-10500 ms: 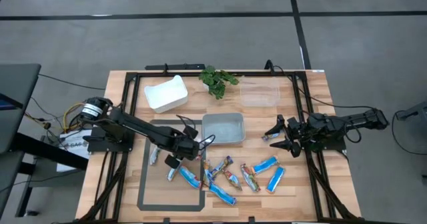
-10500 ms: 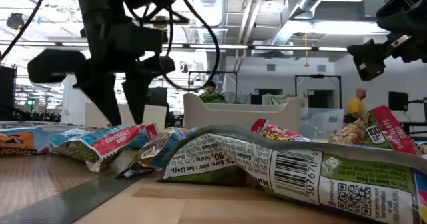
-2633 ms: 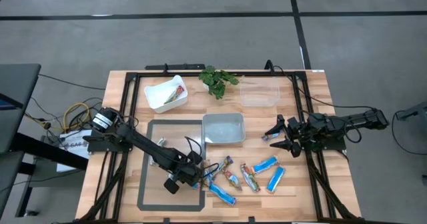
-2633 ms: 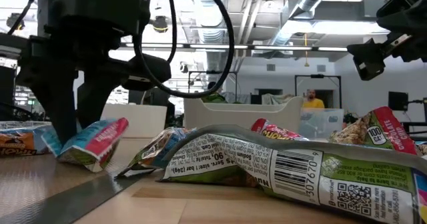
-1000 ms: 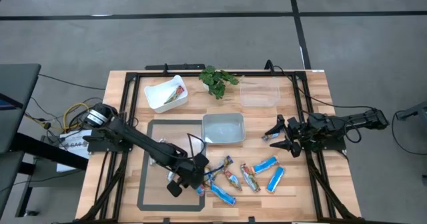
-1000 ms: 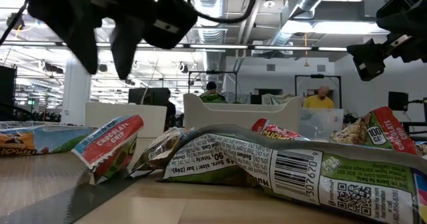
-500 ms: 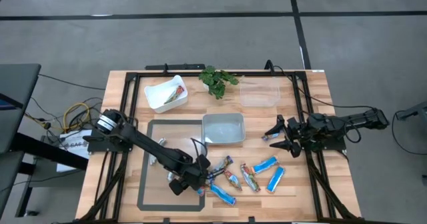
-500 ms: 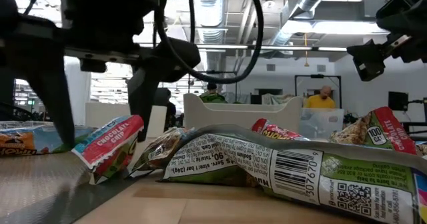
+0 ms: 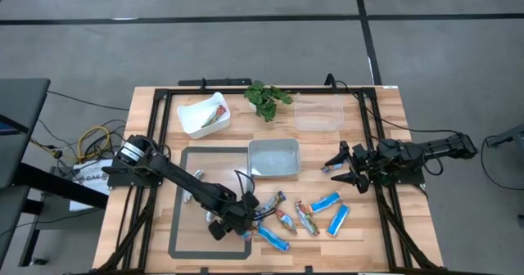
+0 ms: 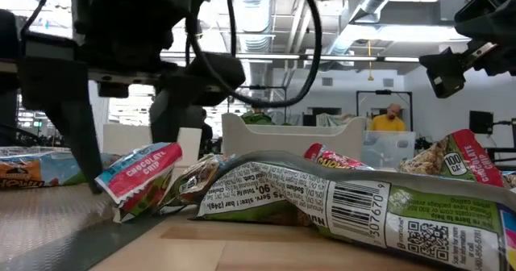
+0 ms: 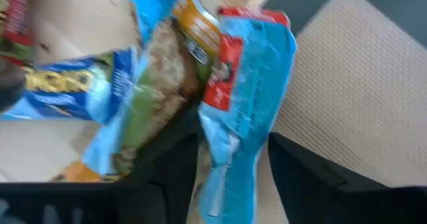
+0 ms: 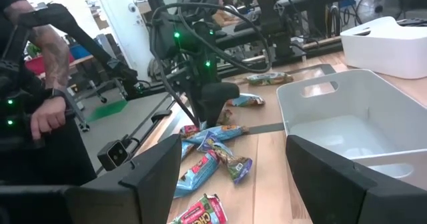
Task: Pick and place Granola Bars by type
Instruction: Put the red granola bar into the white bin
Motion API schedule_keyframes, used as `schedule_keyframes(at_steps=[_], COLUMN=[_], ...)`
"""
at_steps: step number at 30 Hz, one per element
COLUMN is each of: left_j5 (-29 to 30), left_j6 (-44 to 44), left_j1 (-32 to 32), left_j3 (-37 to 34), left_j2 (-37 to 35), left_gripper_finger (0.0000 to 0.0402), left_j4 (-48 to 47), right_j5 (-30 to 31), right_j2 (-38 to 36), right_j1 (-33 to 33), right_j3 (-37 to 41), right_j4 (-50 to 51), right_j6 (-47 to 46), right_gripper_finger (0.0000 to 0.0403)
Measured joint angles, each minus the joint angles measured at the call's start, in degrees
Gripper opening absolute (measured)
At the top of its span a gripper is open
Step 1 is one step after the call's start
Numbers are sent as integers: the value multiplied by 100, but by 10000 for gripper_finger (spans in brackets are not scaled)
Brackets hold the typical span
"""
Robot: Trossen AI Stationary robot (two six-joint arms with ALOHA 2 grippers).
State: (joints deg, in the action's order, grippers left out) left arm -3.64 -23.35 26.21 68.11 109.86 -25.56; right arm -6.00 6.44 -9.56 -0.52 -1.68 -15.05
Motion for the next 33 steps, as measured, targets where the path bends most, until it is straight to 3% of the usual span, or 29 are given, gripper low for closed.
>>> schedule_keyframes(at_steps=[18, 27, 33], left_j5=[-8, -13, -37], left_j6=[75, 745, 1052], left_j1=[27, 4, -163], left_j3=[-17, 367, 1030], left_j2=[-9, -15, -13], left_gripper_finger=[14, 25, 18], left_j4=[124, 444, 623], right_j5=[0, 2, 2], right_j2=[1, 2, 1], right_j1=[1, 1, 0], right_j3=[0, 0, -2], right_j4=[-1, -1, -2], right_j6=[0, 0, 0], right_gripper_finger=[265, 265, 265])
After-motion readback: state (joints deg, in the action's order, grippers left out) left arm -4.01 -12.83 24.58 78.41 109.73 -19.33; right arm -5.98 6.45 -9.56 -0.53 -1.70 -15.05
